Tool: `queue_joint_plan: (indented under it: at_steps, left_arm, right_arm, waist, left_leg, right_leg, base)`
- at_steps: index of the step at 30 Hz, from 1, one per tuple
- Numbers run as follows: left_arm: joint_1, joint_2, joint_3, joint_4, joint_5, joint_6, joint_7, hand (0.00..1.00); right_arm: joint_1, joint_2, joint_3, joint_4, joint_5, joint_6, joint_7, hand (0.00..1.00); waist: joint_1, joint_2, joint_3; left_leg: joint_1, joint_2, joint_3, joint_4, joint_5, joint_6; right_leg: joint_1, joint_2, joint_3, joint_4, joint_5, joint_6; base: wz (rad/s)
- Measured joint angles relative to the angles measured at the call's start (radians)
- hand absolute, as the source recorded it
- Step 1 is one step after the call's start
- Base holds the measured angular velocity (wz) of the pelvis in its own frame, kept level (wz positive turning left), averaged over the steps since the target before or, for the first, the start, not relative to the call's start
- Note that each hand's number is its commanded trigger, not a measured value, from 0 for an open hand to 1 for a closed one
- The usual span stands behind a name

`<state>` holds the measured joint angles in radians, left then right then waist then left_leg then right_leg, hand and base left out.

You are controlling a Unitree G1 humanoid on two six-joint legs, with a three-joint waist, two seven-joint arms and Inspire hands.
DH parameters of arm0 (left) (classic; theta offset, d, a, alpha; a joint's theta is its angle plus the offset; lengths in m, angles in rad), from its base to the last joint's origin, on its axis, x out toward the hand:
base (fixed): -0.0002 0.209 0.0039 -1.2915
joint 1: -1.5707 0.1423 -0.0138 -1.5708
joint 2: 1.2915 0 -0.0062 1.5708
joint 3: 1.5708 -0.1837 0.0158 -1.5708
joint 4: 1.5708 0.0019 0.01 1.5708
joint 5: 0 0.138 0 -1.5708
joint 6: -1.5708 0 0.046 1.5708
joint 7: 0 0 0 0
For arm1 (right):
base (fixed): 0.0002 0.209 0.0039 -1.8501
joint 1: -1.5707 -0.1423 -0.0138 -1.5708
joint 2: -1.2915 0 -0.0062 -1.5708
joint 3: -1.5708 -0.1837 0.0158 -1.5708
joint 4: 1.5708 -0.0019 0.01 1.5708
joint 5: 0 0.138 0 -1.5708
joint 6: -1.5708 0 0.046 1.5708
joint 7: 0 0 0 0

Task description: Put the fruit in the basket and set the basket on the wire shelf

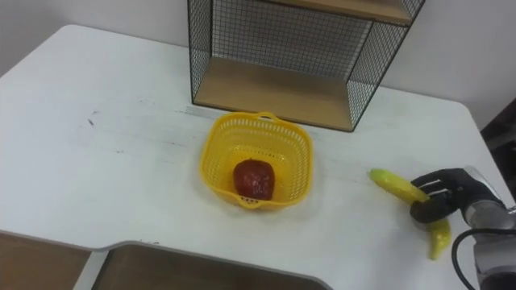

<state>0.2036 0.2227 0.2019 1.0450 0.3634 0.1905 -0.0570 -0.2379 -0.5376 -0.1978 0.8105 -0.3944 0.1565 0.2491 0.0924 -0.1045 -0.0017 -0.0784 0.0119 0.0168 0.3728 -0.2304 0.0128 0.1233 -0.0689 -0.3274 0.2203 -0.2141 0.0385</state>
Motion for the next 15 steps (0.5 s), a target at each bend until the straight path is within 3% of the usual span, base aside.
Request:
queue_joint_plan:
  at_steps: [15]
  left_arm:
    - [-0.014, 0.001, 0.0, 0.0, 0.0, 0.0, 0.0, 0.0]
  right_arm:
    - [0.0, 0.002, -0.014, 0.003, 0.001, 0.002, 0.003, 1.0]
  waist:
    - [0.002, 0.0, 0.0002]
  left_leg:
    - [0.002, 0.001, 0.003, -0.001, 0.0, 0.0]
  right_leg:
    - [0.0, 0.0, -0.002, 0.0, 0.0, 0.0]
  base:
    - [0.0]
